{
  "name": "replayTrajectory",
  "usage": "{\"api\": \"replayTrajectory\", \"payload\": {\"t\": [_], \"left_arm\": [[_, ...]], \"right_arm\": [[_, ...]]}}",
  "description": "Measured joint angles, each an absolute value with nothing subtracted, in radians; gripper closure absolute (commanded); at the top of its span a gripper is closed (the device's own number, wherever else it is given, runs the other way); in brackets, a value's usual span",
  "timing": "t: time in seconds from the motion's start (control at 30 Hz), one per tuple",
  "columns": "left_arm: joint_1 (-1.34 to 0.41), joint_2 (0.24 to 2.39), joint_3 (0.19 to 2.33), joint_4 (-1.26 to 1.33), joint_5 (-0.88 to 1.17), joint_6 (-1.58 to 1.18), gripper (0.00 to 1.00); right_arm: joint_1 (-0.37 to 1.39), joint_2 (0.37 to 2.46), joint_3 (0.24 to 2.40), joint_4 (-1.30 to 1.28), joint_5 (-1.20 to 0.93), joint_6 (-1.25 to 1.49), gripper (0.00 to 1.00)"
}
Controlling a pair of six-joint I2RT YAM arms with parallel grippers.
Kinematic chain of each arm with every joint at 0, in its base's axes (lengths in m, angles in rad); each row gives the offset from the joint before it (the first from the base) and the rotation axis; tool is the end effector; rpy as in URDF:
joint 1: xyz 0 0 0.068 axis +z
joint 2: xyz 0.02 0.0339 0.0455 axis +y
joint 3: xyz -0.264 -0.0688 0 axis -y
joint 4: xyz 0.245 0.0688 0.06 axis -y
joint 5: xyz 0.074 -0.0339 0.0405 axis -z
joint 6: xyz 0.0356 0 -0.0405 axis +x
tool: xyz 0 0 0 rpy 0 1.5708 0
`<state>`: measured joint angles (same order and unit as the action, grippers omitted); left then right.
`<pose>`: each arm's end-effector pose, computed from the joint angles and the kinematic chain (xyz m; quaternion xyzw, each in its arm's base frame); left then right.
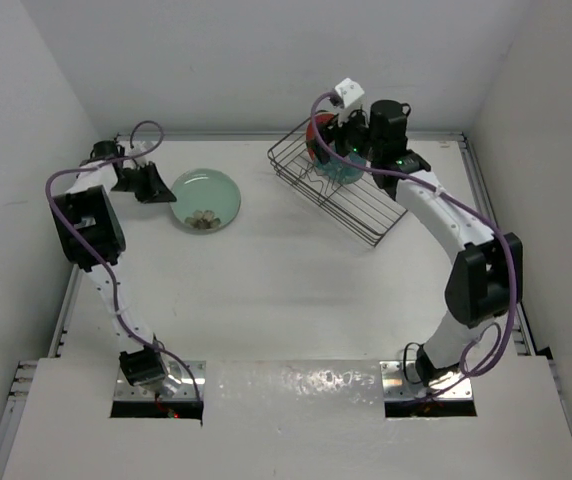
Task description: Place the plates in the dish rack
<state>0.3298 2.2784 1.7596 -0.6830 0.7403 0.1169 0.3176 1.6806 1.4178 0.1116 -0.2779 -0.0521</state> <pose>0.4527 0.1296 0.1512 -0.0314 0.9183 -0.3089 0.2455 0.3846 0.1367 0.3539 -0.2268 0.7218 0.1896 0.6258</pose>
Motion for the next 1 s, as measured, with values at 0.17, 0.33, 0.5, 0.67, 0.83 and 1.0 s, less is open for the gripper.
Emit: {"api": "replayTrajectory", "payload": {"t": [0.17, 0.33, 0.5, 0.67, 0.83, 1.0], "left_arm": [[0.298, 2.144, 1.784, -0.785, 0.723, 0.361, 1.0], [0.183, 1.949, 1.748, -0.867, 0.646, 0.624, 1.0], [0.054, 1.844, 1.72, -0.962, 0.649, 0.791, 1.0], [0.01, 1.84, 1.724, -1.096, 0.706, 0.904, 1.0], [0.008, 1.84, 1.755, -1.168, 0.723, 0.958, 1.0], [0.006, 1.84, 1.814, -1.193, 0.778, 0.976, 1.0]], "right_arm": [[0.377, 1.806, 1.549, -0.006, -0.419, -0.04, 0.28], [0.446, 1.937, 1.636, -0.054, -0.502, -0.005, 0.27], [0.526, 2.022, 1.652, -0.07, -0.537, -0.015, 0.2], [0.57, 2.083, 1.658, -0.065, -0.577, -0.016, 0.2], [0.565, 2.103, 1.662, -0.06, -0.62, -0.011, 0.36], [0.562, 2.104, 1.661, -0.032, -0.633, 0.008, 0.48]]}}
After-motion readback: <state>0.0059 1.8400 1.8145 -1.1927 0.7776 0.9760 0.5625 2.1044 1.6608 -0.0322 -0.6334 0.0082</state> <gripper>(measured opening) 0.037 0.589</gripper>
